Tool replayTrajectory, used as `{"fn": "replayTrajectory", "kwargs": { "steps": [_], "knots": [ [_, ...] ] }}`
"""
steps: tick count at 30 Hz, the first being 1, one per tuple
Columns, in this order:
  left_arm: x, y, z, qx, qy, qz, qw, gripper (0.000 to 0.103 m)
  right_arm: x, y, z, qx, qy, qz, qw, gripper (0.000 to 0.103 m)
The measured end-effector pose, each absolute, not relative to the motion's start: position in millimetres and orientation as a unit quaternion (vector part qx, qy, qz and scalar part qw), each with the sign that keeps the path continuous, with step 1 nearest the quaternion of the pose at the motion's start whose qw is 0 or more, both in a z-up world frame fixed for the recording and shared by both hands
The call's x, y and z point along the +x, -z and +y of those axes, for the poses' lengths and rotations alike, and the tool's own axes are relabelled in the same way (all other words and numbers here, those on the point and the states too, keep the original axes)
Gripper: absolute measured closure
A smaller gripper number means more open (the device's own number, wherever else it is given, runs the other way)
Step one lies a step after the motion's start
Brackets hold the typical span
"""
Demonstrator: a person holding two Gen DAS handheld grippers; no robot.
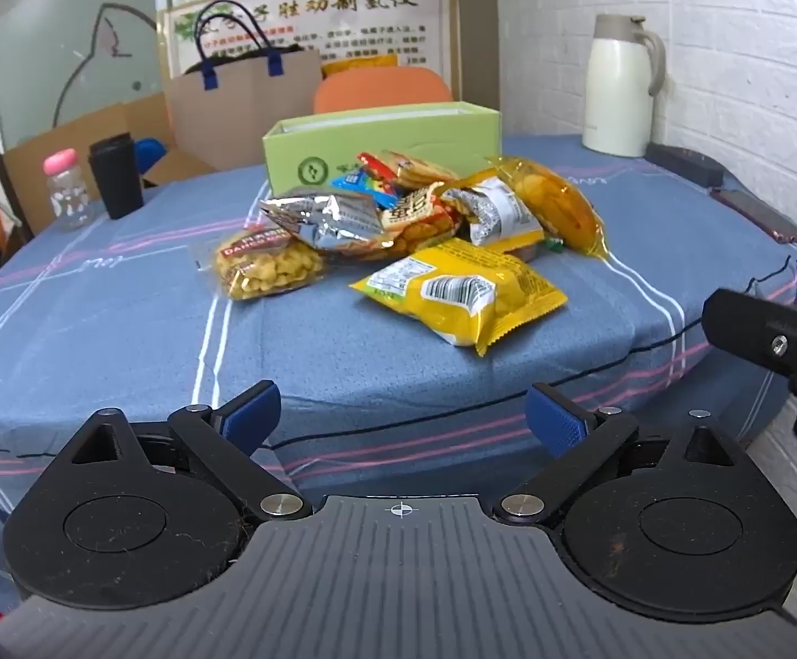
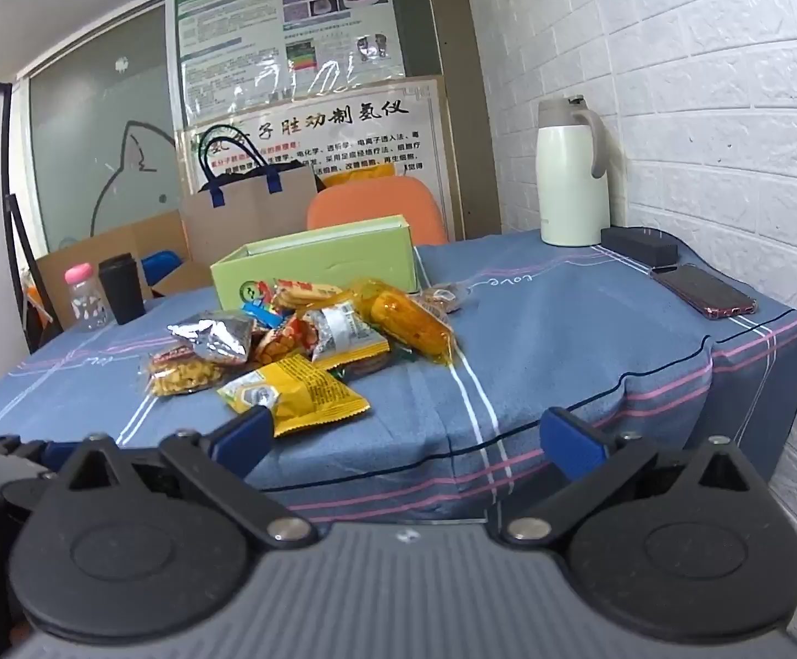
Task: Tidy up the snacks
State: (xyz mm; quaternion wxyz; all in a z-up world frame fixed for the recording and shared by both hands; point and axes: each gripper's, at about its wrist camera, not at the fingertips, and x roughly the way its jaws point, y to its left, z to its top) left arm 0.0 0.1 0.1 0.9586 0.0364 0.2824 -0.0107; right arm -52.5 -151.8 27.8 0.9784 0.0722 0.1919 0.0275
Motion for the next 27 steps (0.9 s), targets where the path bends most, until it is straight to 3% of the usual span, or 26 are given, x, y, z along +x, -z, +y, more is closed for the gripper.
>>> {"fn": "replayTrajectory", "kwargs": {
  "steps": [12,27],
  "knots": [
    [1,2,5,0.023,0.022,0.283,0.959,0.017,-41,-13,-157,0.069,-0.008,0.232,0.97,0.001],
    [-2,0,9,0.005,0.038,0.274,0.961,0.018,-49,-17,-161,0.098,-0.057,0.192,0.975,0.001]
  ]
}}
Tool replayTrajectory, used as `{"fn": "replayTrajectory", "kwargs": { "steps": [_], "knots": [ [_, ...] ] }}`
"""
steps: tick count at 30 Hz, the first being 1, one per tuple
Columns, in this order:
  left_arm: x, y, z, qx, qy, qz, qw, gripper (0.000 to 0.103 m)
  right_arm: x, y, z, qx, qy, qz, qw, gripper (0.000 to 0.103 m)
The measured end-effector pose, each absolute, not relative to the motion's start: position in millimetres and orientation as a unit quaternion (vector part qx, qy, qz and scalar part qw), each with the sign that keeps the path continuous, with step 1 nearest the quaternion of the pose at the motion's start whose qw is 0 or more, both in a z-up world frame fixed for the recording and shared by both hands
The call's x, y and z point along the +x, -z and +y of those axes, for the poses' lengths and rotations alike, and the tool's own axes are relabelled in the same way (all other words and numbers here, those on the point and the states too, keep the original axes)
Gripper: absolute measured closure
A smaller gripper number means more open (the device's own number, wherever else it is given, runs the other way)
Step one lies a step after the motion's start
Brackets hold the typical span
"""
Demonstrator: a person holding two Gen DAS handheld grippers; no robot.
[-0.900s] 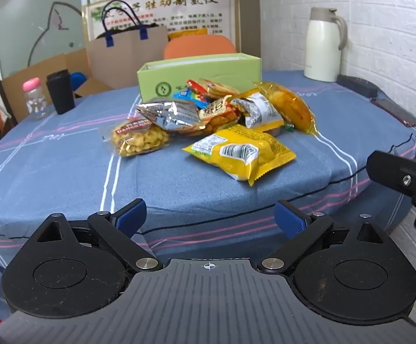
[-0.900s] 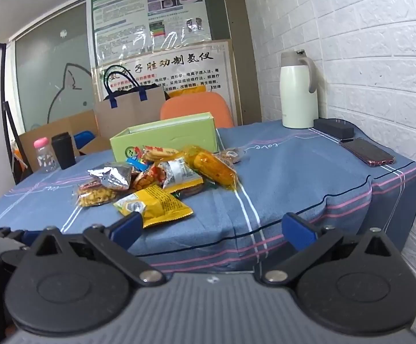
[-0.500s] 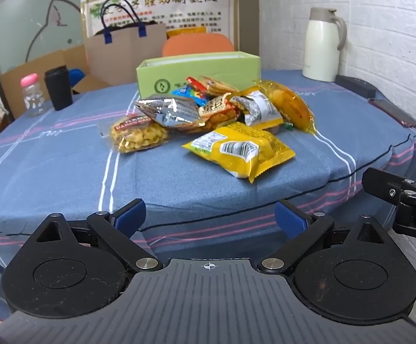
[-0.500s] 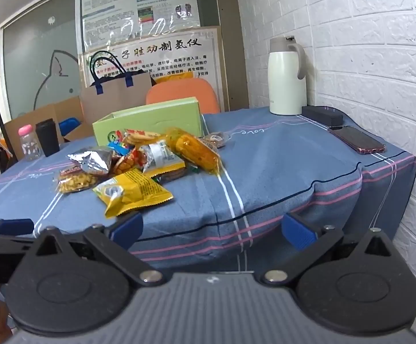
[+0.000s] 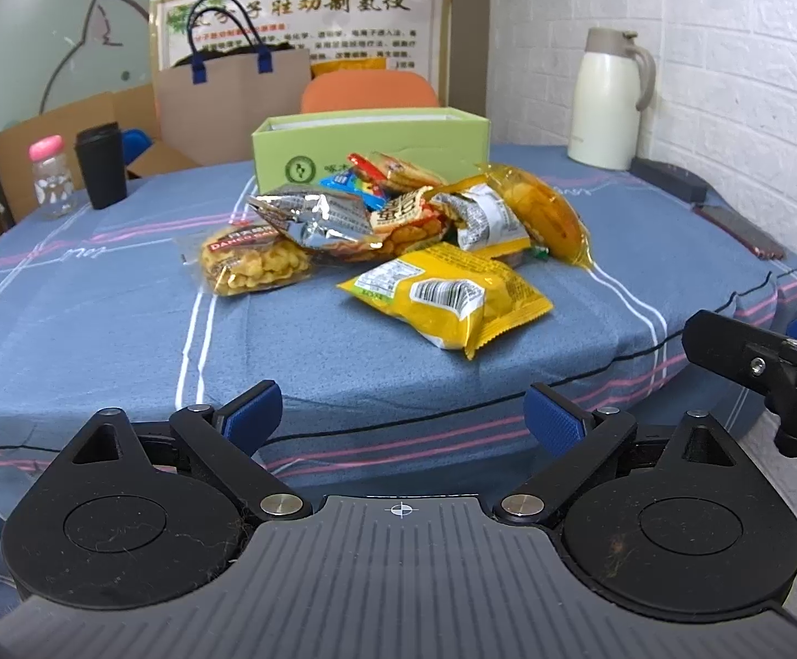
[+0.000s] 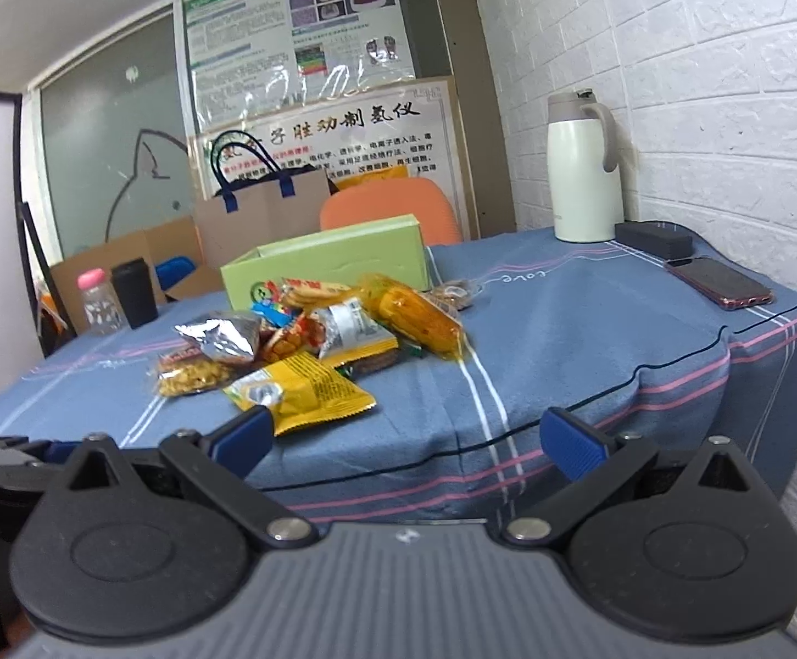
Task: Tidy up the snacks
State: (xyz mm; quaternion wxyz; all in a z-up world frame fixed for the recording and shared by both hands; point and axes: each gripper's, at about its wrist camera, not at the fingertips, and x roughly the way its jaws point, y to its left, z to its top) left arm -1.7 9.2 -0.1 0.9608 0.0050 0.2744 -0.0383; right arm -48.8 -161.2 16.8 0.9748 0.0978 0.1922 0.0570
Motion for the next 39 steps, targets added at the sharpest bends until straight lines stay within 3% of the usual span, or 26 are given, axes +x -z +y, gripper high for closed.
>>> {"fn": "replayTrajectory", "kwargs": {
  "steps": [39],
  "knots": [
    [10,8,7,0.007,0.041,0.301,0.953,0.012,-49,-14,-151,0.053,-0.051,0.181,0.981,0.001]
  ]
}}
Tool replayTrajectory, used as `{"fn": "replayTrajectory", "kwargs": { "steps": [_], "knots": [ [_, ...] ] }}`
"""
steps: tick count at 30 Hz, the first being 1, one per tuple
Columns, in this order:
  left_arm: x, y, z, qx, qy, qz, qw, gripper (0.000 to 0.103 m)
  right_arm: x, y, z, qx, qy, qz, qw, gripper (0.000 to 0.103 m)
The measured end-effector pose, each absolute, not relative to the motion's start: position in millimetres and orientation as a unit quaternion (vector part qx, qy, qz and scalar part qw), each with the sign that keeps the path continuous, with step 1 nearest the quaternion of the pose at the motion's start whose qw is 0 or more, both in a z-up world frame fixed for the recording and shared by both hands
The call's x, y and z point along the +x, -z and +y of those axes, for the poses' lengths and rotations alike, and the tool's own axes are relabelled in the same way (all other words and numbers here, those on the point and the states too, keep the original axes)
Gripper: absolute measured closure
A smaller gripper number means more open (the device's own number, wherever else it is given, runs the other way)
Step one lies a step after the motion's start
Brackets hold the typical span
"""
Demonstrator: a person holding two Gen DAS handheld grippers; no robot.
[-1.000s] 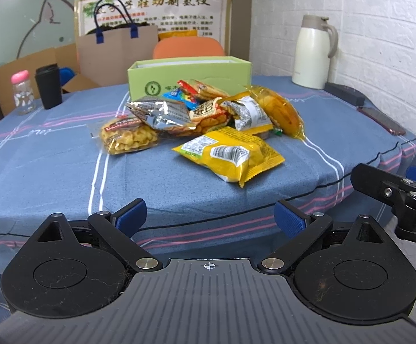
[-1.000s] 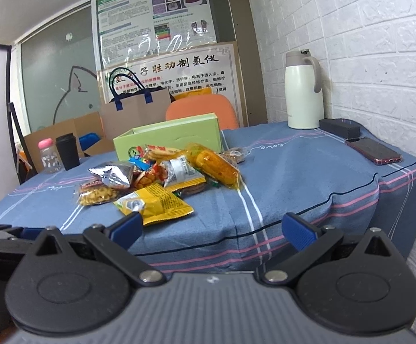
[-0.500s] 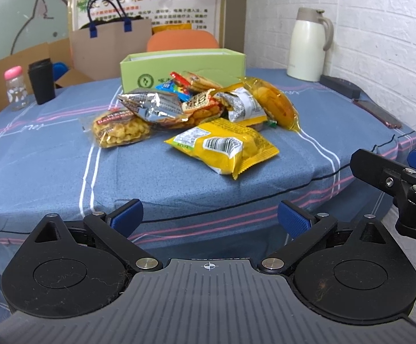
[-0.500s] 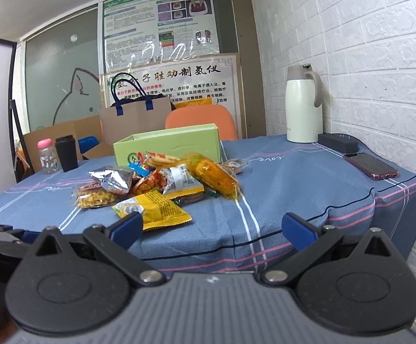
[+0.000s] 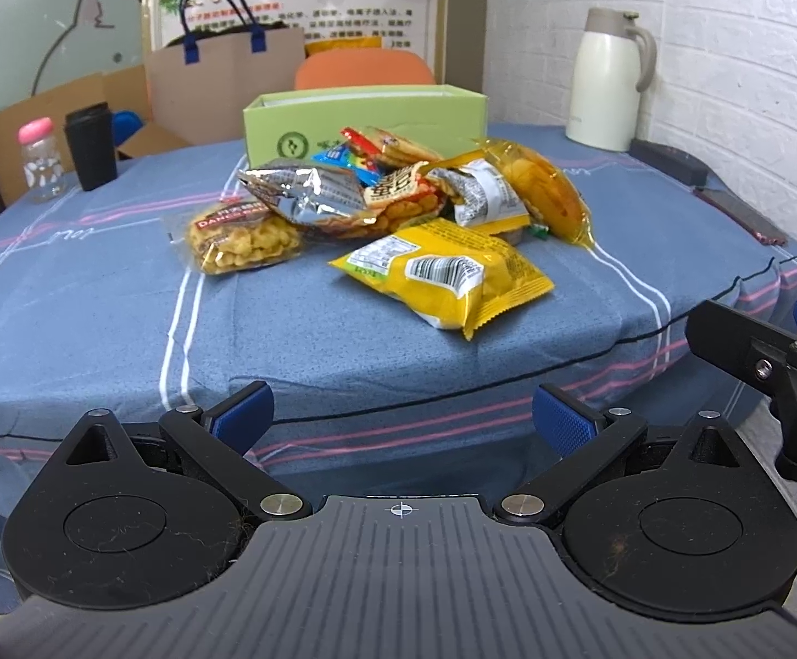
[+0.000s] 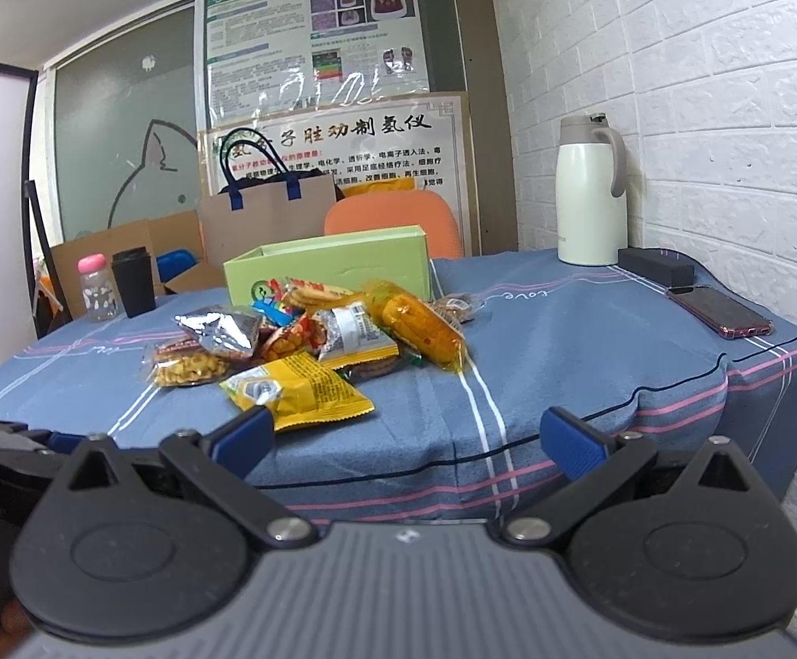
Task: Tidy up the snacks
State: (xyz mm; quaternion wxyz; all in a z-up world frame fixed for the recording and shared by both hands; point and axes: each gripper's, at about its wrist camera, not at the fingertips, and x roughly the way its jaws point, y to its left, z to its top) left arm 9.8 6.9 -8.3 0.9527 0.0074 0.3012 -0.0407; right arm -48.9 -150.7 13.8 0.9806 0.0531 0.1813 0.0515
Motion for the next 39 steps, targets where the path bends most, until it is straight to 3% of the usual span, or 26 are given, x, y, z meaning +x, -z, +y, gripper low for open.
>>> {"fn": "replayTrajectory", "kwargs": {
  "steps": [7,19,25,30,36,39],
  "knots": [
    [42,-1,16,-0.015,0.048,0.326,0.944,0.012,-35,-14,-161,0.044,-0.015,0.185,0.982,0.001],
    [104,-7,63,-0.124,0.063,0.372,0.918,0.011,89,13,-145,0.003,-0.106,0.278,0.955,0.001],
    [133,-1,60,-0.18,0.102,0.403,0.891,0.014,101,24,-154,0.015,-0.128,0.295,0.947,0.001],
    [145,-1,49,-0.167,0.096,0.41,0.892,0.015,101,26,-154,-0.023,-0.155,0.296,0.942,0.001],
    [152,-6,52,-0.174,0.102,0.417,0.886,0.029,103,-2,-133,-0.028,-0.256,0.293,0.921,0.001],
    [151,-9,52,-0.171,0.105,0.418,0.886,0.03,109,0,-114,-0.05,-0.289,0.299,0.908,0.001]
  ]
}}
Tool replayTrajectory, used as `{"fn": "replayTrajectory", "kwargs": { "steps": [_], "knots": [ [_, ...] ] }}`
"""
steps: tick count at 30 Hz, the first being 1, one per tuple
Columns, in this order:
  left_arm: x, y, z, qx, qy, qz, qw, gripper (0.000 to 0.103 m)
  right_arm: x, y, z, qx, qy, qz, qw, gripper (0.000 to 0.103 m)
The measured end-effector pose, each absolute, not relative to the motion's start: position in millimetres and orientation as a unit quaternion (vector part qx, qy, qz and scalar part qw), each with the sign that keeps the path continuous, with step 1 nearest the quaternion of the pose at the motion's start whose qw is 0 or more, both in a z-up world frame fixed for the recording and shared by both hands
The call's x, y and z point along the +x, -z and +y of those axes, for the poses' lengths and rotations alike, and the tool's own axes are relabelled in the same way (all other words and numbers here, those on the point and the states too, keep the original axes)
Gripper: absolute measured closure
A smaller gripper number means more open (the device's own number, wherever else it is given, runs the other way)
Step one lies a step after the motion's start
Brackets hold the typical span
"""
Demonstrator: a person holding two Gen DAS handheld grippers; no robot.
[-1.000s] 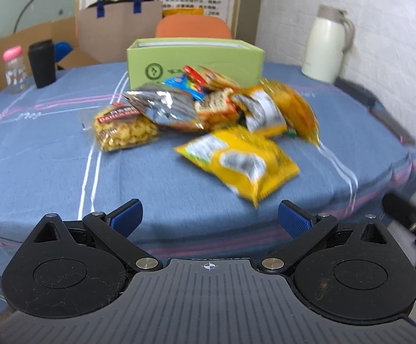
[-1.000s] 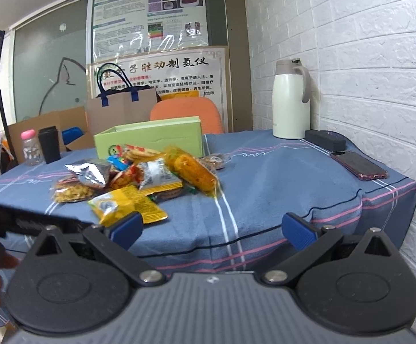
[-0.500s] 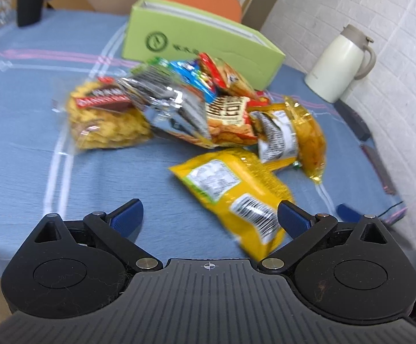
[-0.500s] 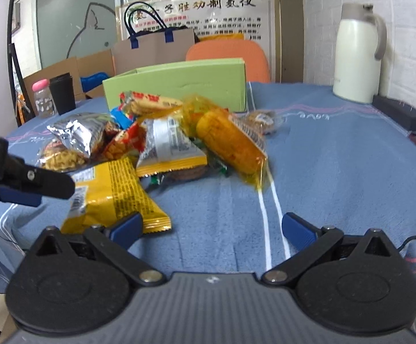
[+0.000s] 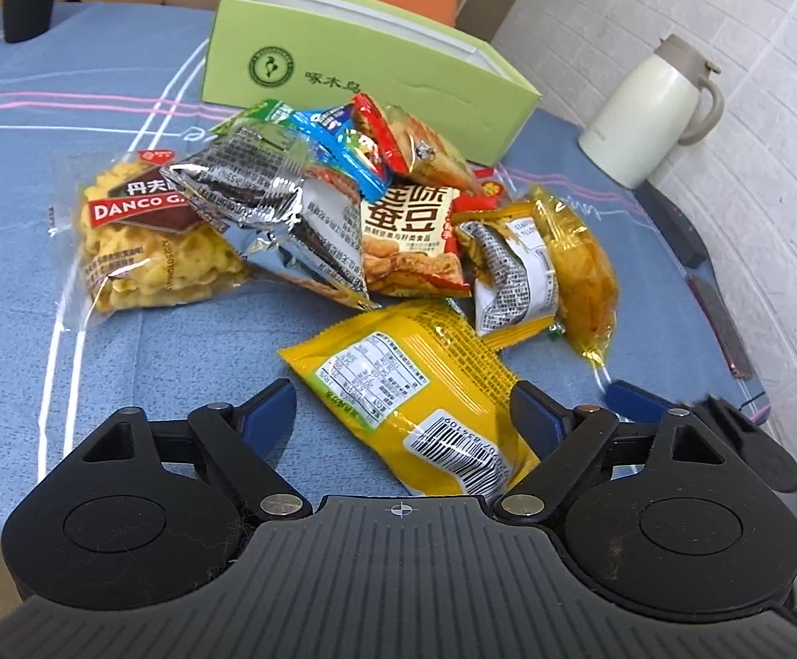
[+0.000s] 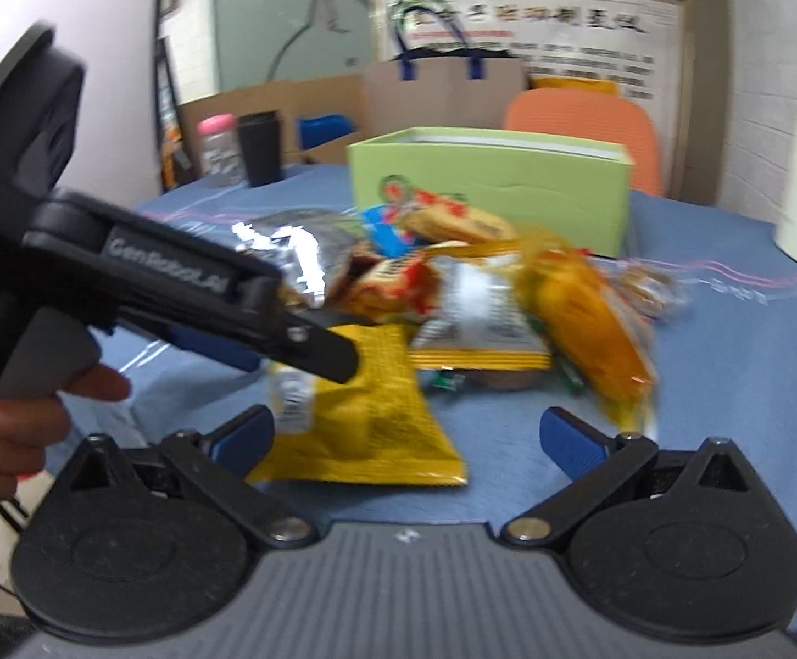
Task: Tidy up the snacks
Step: 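Grasp the yellow chip bag with the left gripper, then carry the yellow bag into the green box and open the left gripper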
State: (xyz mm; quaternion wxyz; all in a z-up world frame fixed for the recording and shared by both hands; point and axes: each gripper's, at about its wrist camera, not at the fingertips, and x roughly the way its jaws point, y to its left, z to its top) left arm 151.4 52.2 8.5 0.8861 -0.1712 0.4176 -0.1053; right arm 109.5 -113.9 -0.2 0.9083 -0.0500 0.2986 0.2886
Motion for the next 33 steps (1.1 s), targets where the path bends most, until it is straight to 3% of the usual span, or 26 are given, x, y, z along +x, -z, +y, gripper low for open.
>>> {"fn": "replayTrajectory", "kwargs": {
  "steps": [10,11,12,15,17,26,33],
  "knots": [
    [146,-2,50,-0.171,0.112,0.42,0.884,0.034,116,17,-81,-0.075,-0.311,0.315,0.893,0.003],
    [145,-2,48,-0.166,0.114,0.417,0.886,0.044,110,17,-74,-0.083,-0.316,0.313,0.892,0.004],
    [145,-1,47,-0.162,0.122,0.415,0.887,0.062,104,15,-68,-0.087,-0.327,0.312,0.888,0.004],
    [140,-1,52,-0.169,0.141,0.41,0.885,0.074,92,11,-54,-0.108,-0.322,0.304,0.89,0.009],
    [135,-4,58,-0.165,0.136,0.405,0.889,0.075,91,6,-55,-0.089,-0.324,0.308,0.89,0.016],
    [122,-48,67,-0.172,0.18,0.362,0.898,0.076,71,-47,-63,-0.069,-0.313,0.256,0.912,0.015],
    [211,-116,65,-0.131,0.192,0.293,0.927,0.076,182,-99,-59,-0.085,-0.306,0.209,0.925,0.015]
  ]
}}
